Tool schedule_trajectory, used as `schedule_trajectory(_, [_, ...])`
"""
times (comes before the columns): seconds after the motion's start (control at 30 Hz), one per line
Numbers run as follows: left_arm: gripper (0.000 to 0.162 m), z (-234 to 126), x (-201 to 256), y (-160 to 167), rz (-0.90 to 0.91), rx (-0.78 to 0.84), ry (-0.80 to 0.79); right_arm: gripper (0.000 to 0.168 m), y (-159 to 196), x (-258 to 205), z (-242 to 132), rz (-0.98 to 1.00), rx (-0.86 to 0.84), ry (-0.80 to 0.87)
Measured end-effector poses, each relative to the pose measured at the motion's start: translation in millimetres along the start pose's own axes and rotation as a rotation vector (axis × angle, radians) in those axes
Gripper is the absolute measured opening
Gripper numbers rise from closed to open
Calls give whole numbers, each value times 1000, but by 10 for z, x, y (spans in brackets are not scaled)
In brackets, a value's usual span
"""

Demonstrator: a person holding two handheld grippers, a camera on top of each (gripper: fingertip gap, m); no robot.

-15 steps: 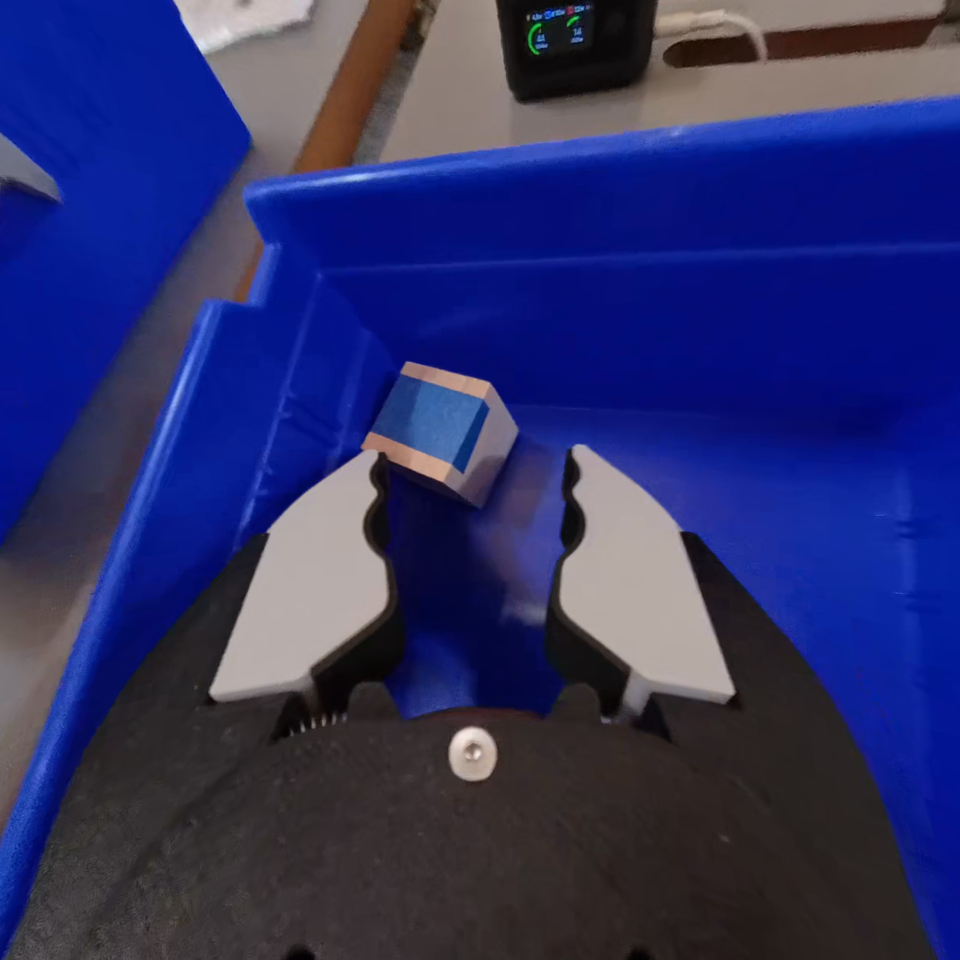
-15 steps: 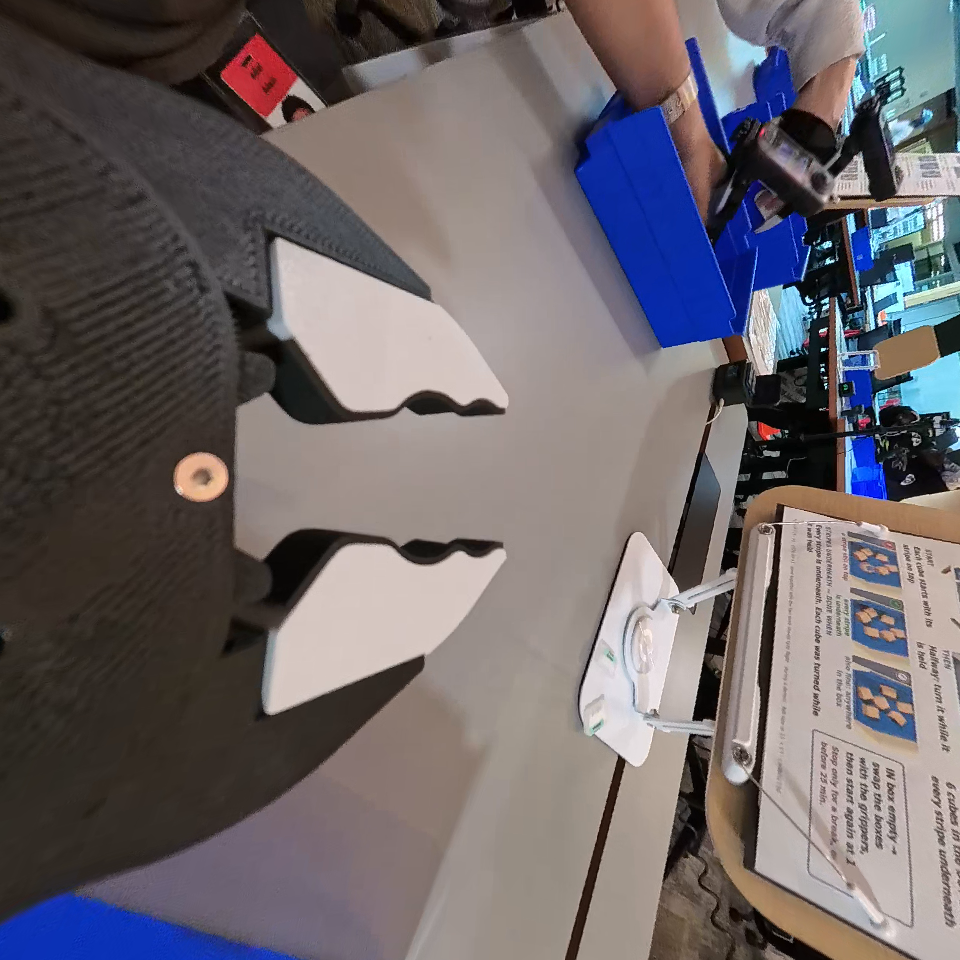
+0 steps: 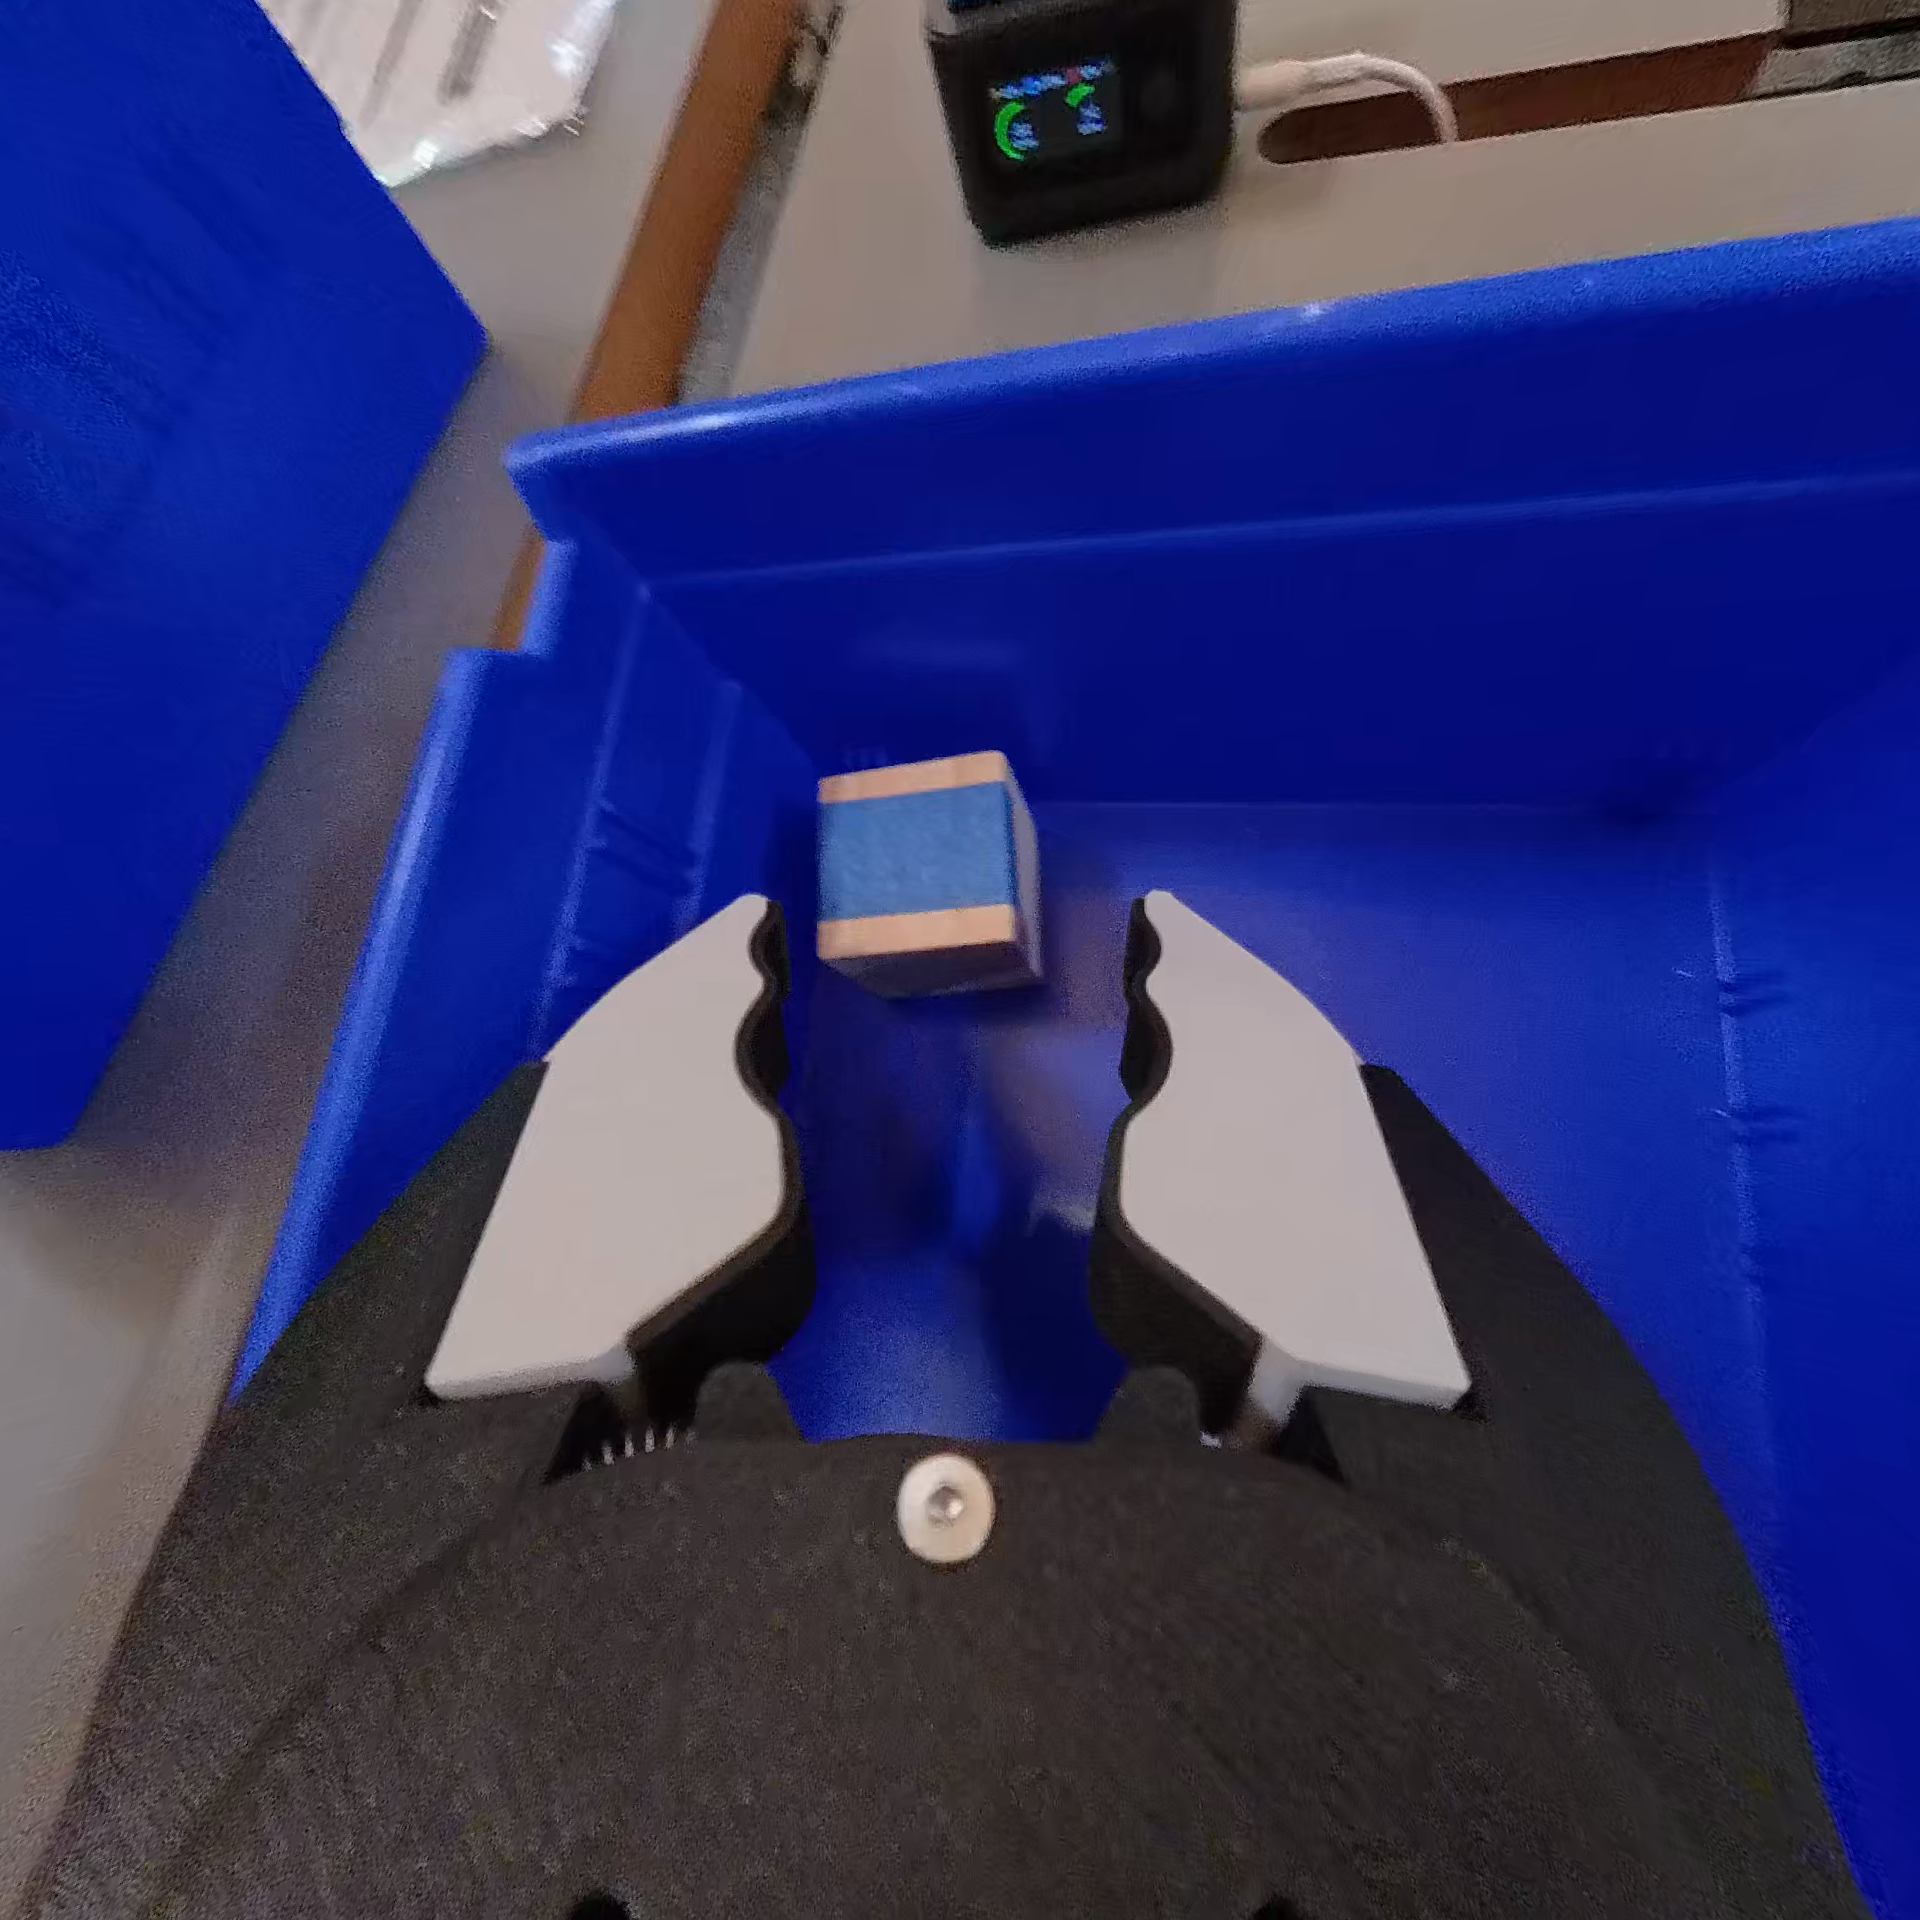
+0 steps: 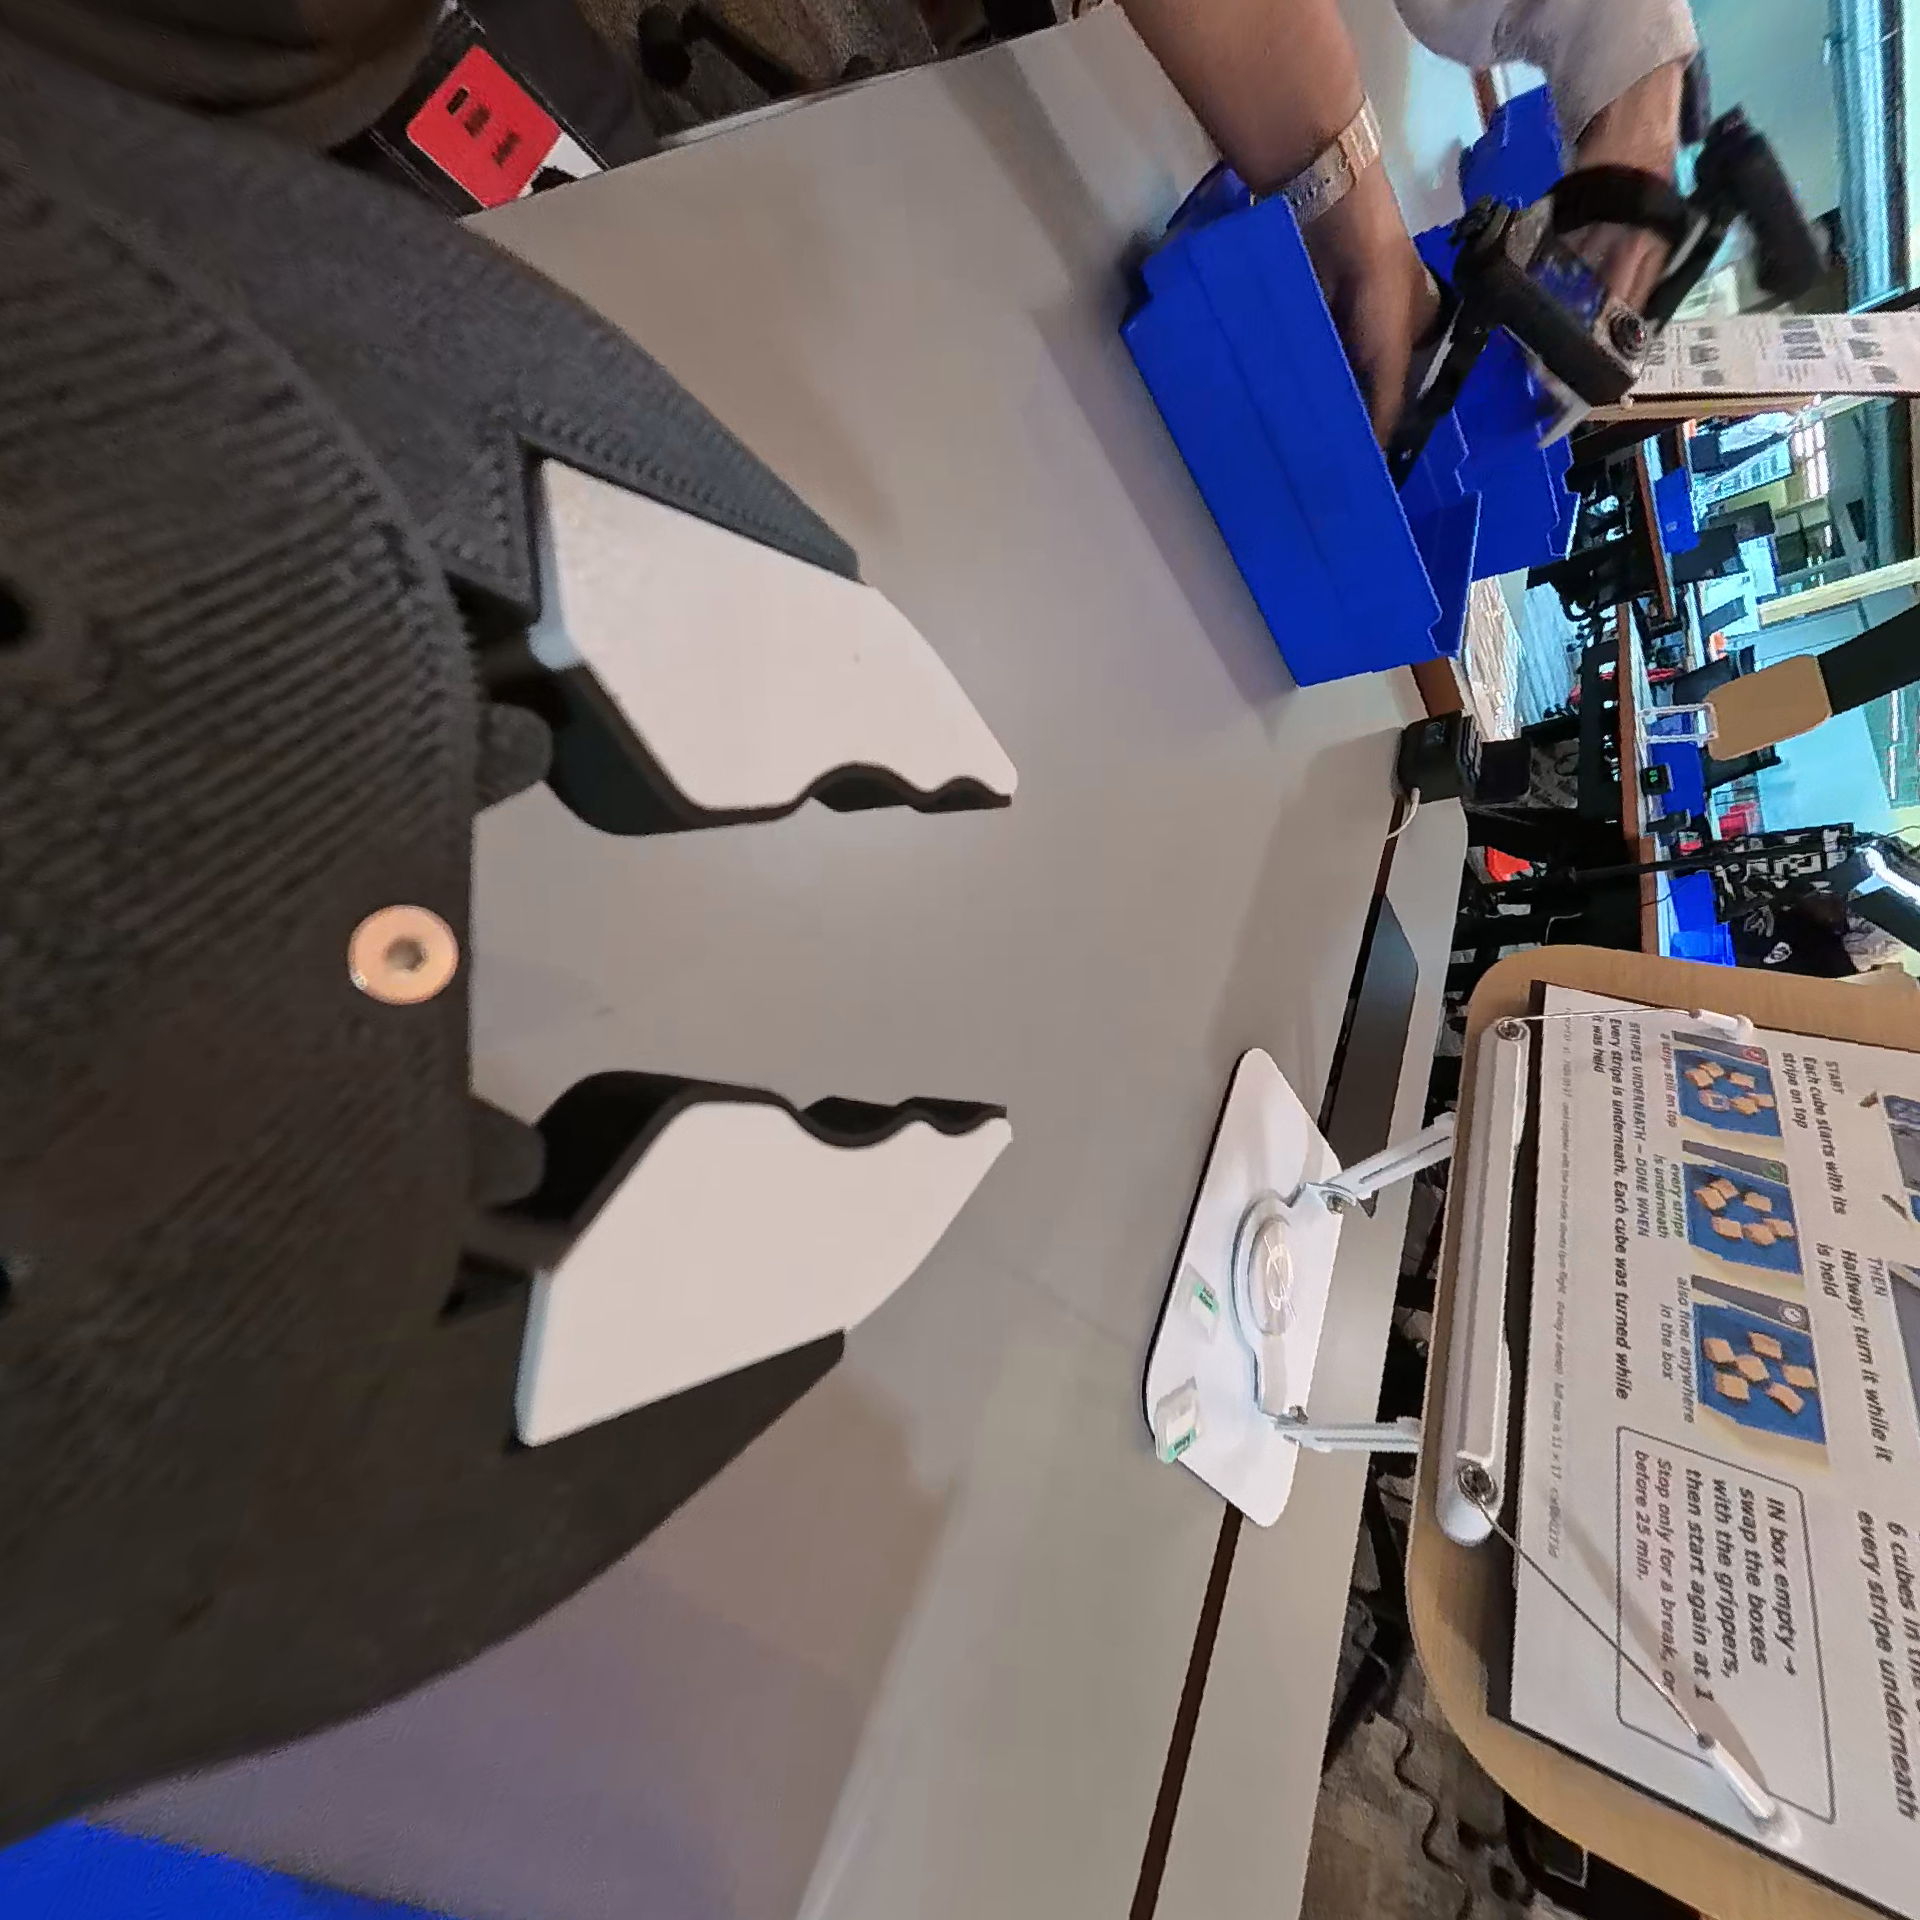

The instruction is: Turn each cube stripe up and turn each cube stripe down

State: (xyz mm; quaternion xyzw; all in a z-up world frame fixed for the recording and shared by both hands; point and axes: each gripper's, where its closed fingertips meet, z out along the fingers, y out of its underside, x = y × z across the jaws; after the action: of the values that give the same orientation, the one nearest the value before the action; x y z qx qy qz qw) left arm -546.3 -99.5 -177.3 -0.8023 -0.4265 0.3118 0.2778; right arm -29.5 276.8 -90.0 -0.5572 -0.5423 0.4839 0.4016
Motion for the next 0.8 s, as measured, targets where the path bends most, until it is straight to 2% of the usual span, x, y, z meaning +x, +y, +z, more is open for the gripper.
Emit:
schedule_trajectory(0.07, [63,55,-73,17,16,-21,-42,54,18,10,4,-4,-5,3])
schedule_trajectory(0.2, [60,193,-11,131,-6,-88,-12,55,39,14,14,-6,-10,4])
schedule_trajectory(0.27, [45,190,-53,98,-36,-48,-35,54,36,15,14,-8,-10,6])
schedule_trajectory(0.43, [45,-75,34,-78,-192,55,85,53,30,36,-7,-22,-19,24])
schedule_trajectory(0.5, [44,-370,140,-291,-239,151,159,52,15,12,-11,-13,-10,10])
schedule_trajectory(0.6, [44,-1040,477,-722,-293,338,335,51,33,0,-6,-3,-17,5])
schedule_trajectory(0.7, [44,-1833,1010,-1100,-341,500,583,49,-4,-53,-28,23,7,-9])
schedule_trajectory(0.8, [44,-2530,1697,-1268,-377,561,878,49,-50,-142,-58,14,24,-26])
